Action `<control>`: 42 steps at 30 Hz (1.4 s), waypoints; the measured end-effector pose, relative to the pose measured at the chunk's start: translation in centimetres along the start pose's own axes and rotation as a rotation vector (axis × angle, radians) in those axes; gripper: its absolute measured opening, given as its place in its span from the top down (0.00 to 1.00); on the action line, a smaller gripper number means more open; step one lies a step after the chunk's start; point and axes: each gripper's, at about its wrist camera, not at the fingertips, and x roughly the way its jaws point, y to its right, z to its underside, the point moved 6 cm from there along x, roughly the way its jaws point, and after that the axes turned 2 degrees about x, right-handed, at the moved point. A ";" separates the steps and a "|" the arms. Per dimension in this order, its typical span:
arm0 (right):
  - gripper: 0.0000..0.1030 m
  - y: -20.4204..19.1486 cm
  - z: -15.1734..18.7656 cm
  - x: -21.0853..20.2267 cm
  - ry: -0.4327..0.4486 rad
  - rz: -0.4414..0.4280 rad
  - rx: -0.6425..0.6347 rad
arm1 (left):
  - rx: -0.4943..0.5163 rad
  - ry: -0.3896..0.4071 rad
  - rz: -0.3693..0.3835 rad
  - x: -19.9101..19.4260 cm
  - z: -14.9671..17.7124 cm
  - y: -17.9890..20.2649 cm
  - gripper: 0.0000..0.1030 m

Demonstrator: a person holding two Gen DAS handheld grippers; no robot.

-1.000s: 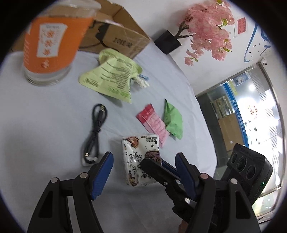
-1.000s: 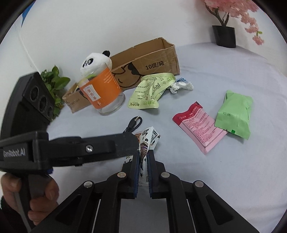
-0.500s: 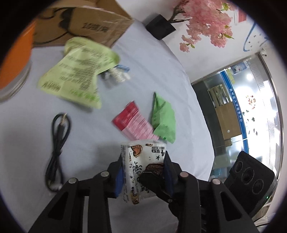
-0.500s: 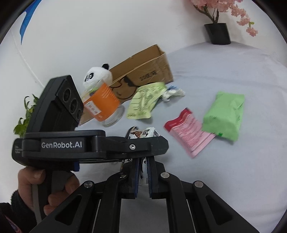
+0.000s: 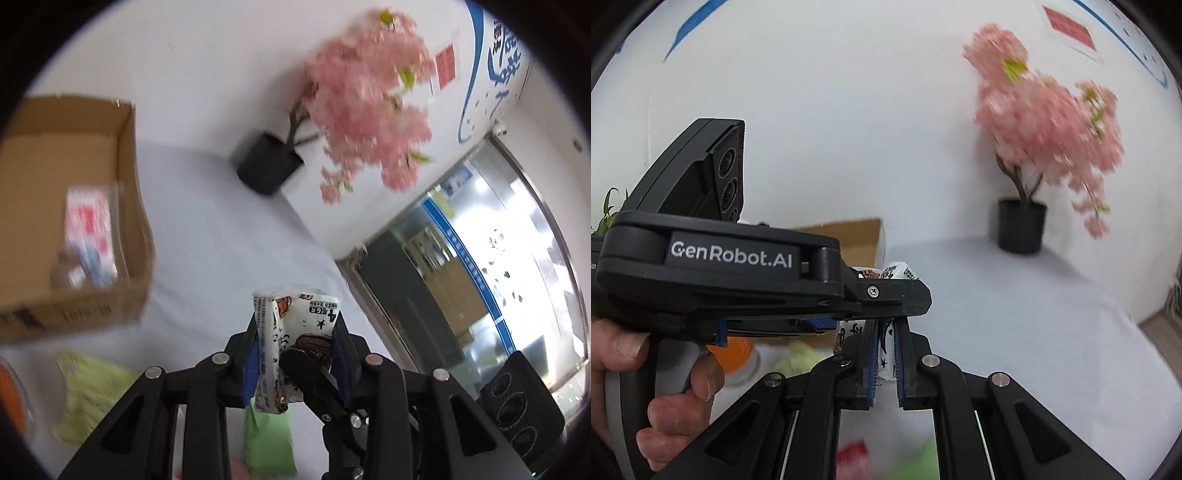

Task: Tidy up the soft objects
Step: 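Carry the snack pack into the cardboard box and release it, then grasp the pale green pouch with the right gripper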

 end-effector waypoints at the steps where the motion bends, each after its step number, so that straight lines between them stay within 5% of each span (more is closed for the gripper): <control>1: 0.95 -0.3 -1.0 0.8 0.014 -0.012 -0.009 | 0.001 0.039 -0.026 -0.7 -1.2 -0.5 0.69; 6: 0.94 -3.5 -5.1 6.4 0.034 -0.136 -0.041 | -0.057 0.130 -0.148 -3.1 -5.4 -4.7 0.69; 13: 0.91 -6.8 -5.1 14.9 -0.143 -0.298 0.037 | -0.235 0.039 -0.318 -3.4 -7.0 -12.1 0.68; 15: 0.90 -7.0 -4.6 16.7 -0.197 -0.329 0.077 | -0.246 0.027 -0.360 -3.3 -7.1 -12.8 0.62; 18: 0.85 -6.8 -4.2 18.3 -0.242 -0.324 0.094 | -0.192 0.057 -0.406 -4.7 -7.2 -11.7 0.37; 23: 0.44 -5.4 -3.9 16.7 -0.237 -0.250 0.086 | -0.026 0.126 -0.430 -9.1 -6.7 -7.7 0.34; 29: 0.14 -4.5 -3.5 7.7 -0.145 -0.263 0.125 | 0.170 0.189 -0.495 -16.0 -2.2 -4.6 0.34; 34: 0.12 -7.1 3.3 5.3 -0.416 -0.356 0.163 | 0.161 0.178 -0.611 -21.3 3.8 -6.7 0.34; 38: 0.14 -8.7 7.6 7.3 -0.550 -0.219 0.193 | 0.088 0.131 -0.673 -24.7 9.1 -9.5 0.34; 42: 0.14 -9.6 8.0 9.0 -0.502 -0.063 0.218 | -0.017 0.123 -0.685 -27.1 13.2 -11.5 0.34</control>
